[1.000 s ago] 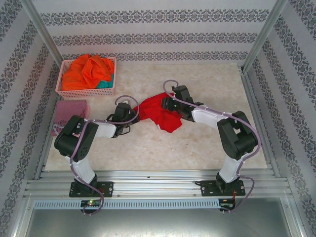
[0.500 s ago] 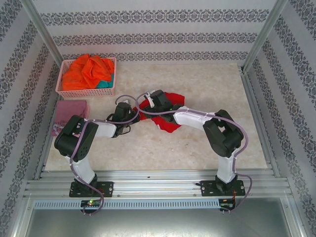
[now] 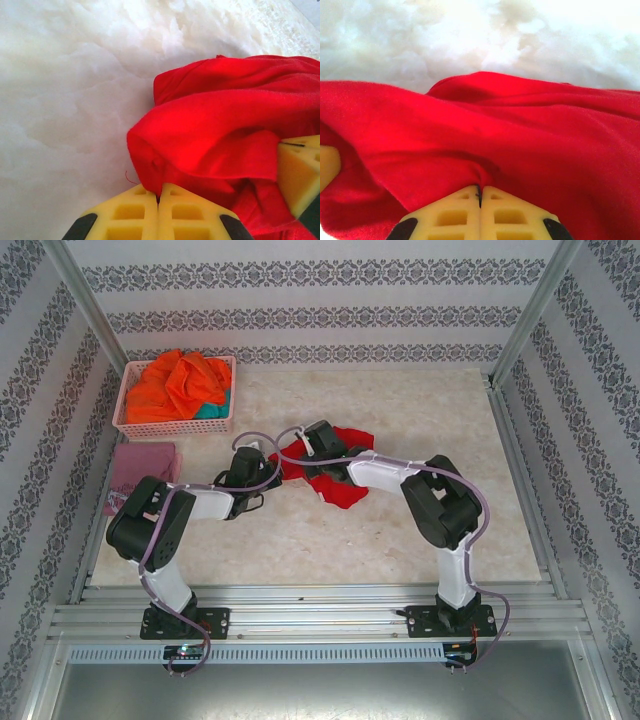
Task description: Fold and stack the t-shirts
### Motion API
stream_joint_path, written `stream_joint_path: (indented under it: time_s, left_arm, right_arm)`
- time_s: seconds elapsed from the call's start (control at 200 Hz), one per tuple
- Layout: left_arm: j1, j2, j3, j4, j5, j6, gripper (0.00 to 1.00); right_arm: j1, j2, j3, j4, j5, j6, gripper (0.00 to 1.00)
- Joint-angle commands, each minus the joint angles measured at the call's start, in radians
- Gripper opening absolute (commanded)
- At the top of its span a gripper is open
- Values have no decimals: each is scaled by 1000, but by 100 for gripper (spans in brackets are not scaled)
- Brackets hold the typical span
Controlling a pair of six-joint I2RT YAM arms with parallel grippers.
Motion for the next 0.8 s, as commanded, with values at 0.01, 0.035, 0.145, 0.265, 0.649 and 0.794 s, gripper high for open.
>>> stream_joint_path:
  time_s: [0.01, 0.035, 0.145, 0.265, 0.649, 0.794]
  left_arm:
    - [1, -55, 38, -19, -37, 81, 0]
    - [1, -63, 53, -34, -43, 100, 0]
    - [5, -102, 138, -111, -87, 201, 0]
    - [36, -146, 259, -194, -116, 330, 0]
    - [107, -208, 599, -341, 0, 474, 0]
    - [106, -239, 629, -319, 78, 433, 0]
  right_arm:
    - [-22, -123, -34, 52, -4, 11, 0]
    - [-28, -143, -42, 61, -8, 12, 0]
    - [-48, -237, -69, 91, -20, 9, 0]
    - [-74, -352, -80, 115, -40, -15, 0]
    - [-147, -604, -99, 176, -243, 40, 0]
    - [-198, -605, -89, 169, -283, 106, 0]
